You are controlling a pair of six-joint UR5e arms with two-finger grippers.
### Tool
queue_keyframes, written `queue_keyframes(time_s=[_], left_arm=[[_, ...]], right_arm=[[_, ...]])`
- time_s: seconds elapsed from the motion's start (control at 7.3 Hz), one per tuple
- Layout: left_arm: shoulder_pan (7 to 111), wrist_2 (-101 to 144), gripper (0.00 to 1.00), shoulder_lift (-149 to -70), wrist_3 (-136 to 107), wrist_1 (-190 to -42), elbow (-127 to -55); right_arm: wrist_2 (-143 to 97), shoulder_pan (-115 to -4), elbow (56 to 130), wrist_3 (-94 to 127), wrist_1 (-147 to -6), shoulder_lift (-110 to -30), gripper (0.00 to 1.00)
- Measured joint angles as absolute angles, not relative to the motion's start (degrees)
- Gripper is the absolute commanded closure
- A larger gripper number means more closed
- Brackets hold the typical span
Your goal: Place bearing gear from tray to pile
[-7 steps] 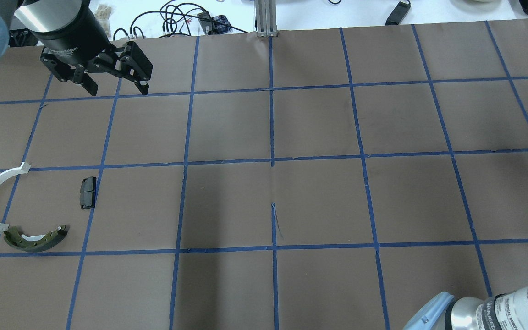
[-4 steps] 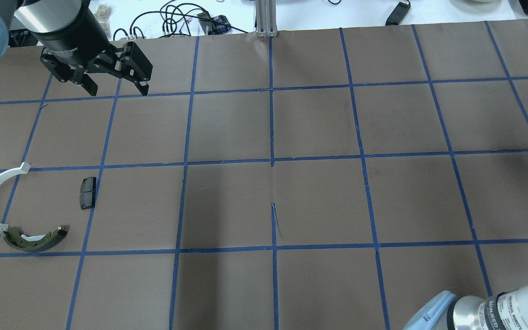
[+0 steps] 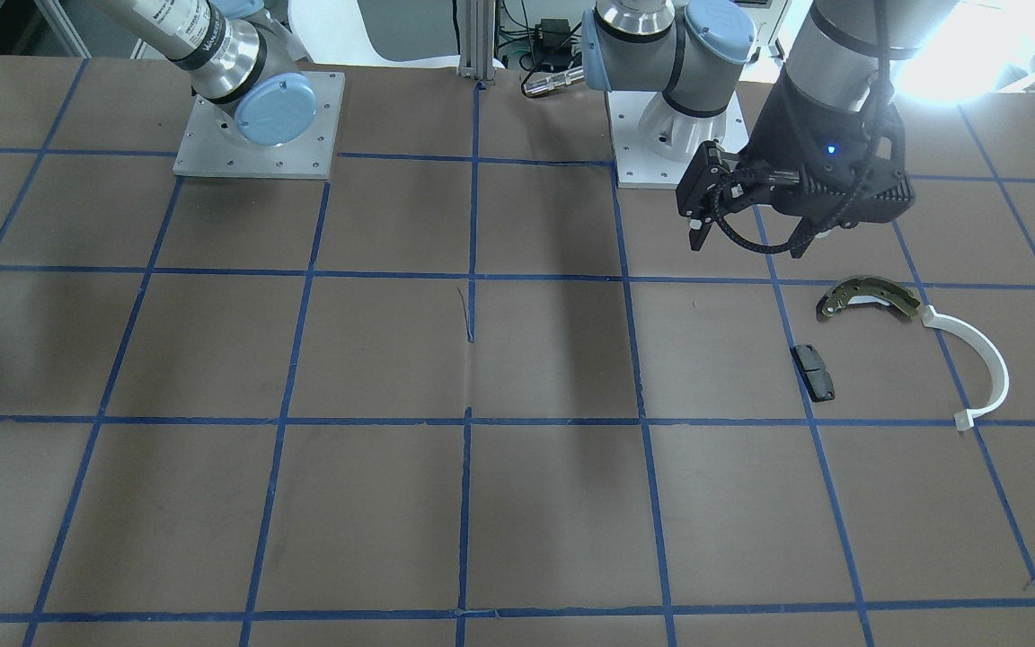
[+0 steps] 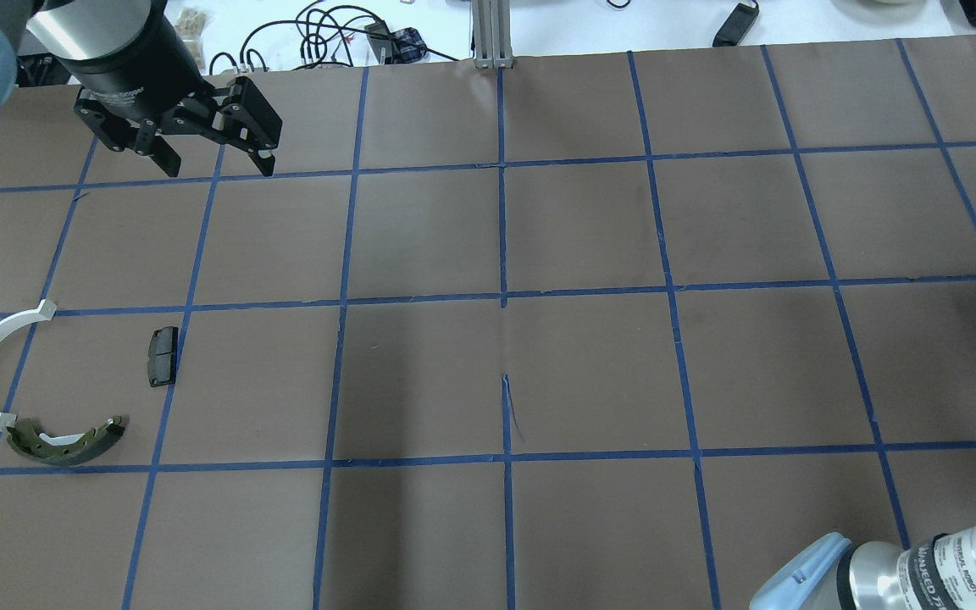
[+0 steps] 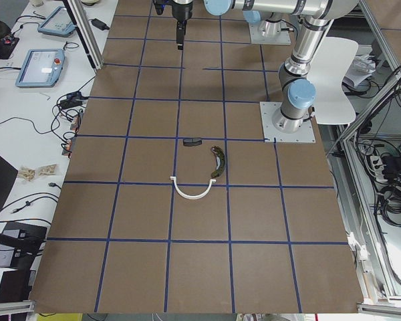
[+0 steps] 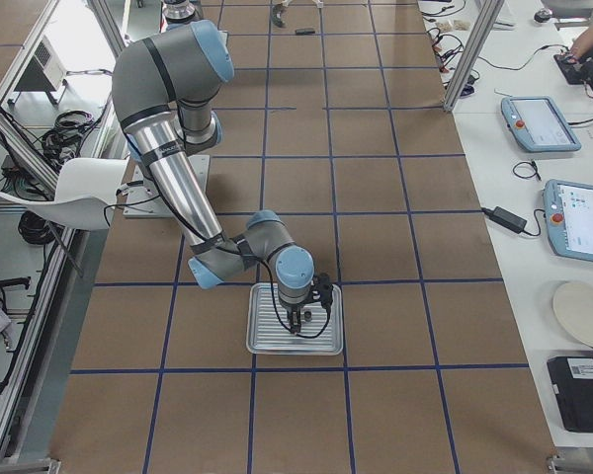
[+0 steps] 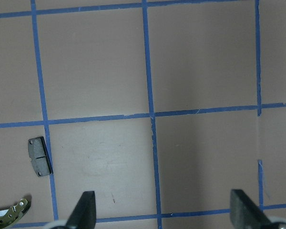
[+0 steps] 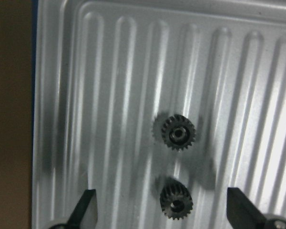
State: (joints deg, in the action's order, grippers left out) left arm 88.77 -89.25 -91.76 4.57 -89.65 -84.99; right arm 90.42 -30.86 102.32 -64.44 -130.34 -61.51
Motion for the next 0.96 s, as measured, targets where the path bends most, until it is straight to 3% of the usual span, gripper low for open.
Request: queue_keyframes(time_s=[0.14, 0.27, 0.41, 0.96], left_arm=[[88.77, -89.23, 0.00, -91.76, 4.57, -89.65, -84.99], [88.77, -89.22, 0.00, -91.76, 4.57, -89.65, -84.99], [88.77, -89.21, 0.00, -91.76, 4.57, -89.65, -84.99], [88.77, -89.21, 0.00, -91.76, 4.57, -89.68, -84.99]], right_arm=[[90.38, -30.74, 102.27, -64.48, -130.51, -61.40, 0.53], [90.36, -30.71, 102.19, -64.44, -130.57, -61.38, 0.86], [90.37, -30.69, 102.13, -64.26, -130.59, -61.35, 1.00], [90.68, -30.68, 101.99, -63.60, -130.02, -62.59, 1.00]])
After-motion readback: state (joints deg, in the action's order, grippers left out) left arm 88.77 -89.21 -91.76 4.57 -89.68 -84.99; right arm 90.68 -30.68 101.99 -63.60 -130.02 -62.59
